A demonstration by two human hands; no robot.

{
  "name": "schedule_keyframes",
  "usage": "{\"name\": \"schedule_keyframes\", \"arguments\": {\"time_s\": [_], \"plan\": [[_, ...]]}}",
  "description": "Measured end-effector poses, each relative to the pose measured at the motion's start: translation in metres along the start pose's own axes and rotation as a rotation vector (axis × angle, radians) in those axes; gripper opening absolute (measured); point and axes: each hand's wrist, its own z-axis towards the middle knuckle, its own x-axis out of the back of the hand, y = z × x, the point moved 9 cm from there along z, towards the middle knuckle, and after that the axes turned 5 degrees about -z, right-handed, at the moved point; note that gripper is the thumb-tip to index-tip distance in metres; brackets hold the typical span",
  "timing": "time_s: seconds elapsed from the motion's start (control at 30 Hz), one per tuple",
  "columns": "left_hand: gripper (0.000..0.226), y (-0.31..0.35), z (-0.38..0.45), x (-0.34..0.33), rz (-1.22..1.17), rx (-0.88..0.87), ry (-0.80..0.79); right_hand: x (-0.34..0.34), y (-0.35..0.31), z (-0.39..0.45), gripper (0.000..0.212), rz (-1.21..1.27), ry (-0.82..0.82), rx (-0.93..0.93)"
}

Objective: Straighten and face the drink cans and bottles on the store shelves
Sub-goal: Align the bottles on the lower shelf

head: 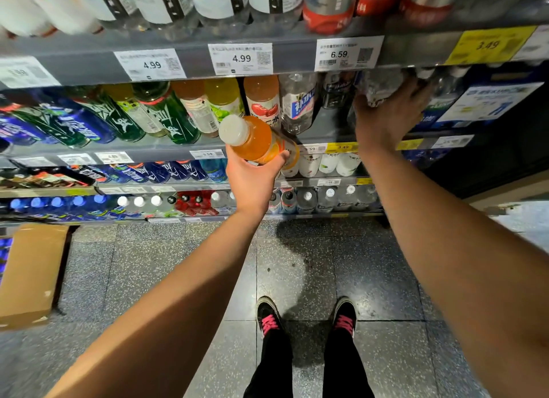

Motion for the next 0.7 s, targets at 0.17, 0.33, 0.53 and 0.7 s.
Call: {"name": "schedule_keyframes", "arguments": {"time_s": [0.17, 0.33, 0.53, 0.7], "plan": [[0.078, -0.001, 0.000, 0.011, 0.005, 0.009, -0.030, -0.035, -0.026, -0.066, 0.051, 0.206, -0.114, 0.138], [0.081, 0.003, 0.005, 0.027, 0.000, -0.010, -0.039, -0.089, -0.047, -0.073, 0.078, 0.304, -0.344, 0.055], [0.075, -0.002, 0.009, 0.046, 0.002, -0.014, -0.047, -0.125, -0.059, -0.061, 0.094, 0.262, -0.438, 0.047], [0.072, -0.006, 0.010, 0.052, 0.010, -0.014, -0.065, -0.131, -0.058, -0.052, 0.084, 0.181, -0.359, 0.059]]}}
